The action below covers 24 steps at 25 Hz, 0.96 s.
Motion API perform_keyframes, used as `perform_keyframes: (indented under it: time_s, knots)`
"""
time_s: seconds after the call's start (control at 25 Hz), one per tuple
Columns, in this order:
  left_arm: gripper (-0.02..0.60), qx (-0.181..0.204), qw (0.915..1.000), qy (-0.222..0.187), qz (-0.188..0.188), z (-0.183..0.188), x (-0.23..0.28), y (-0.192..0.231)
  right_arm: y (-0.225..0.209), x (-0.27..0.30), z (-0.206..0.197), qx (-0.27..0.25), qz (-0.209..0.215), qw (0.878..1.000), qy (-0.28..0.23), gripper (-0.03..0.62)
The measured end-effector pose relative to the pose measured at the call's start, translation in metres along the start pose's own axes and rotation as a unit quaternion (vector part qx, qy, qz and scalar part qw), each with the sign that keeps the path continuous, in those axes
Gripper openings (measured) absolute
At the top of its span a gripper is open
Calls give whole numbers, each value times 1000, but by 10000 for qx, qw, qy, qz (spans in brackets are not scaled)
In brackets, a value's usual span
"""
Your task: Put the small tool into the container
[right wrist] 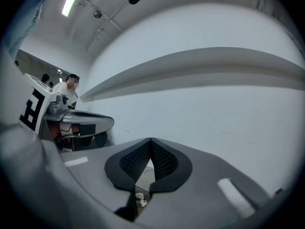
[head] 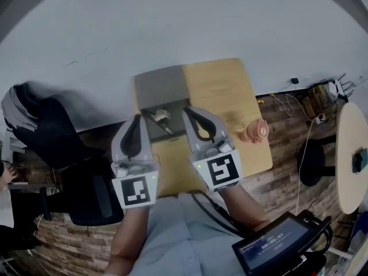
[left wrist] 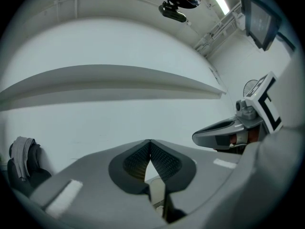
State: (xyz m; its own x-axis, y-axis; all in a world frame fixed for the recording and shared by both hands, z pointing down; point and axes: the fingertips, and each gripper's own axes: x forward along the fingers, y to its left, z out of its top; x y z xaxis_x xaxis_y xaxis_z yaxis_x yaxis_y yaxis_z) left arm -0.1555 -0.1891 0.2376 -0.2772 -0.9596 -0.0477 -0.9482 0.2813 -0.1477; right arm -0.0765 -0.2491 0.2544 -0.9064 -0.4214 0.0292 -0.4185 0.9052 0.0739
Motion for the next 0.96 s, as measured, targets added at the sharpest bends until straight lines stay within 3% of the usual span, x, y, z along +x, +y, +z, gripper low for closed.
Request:
perform_keyframes:
  time_s: [0.96]
  knots:
    - [9,175,9998,-68,-7,7,-3,-7,-2,-6,5,151,-47,9997,-204,0]
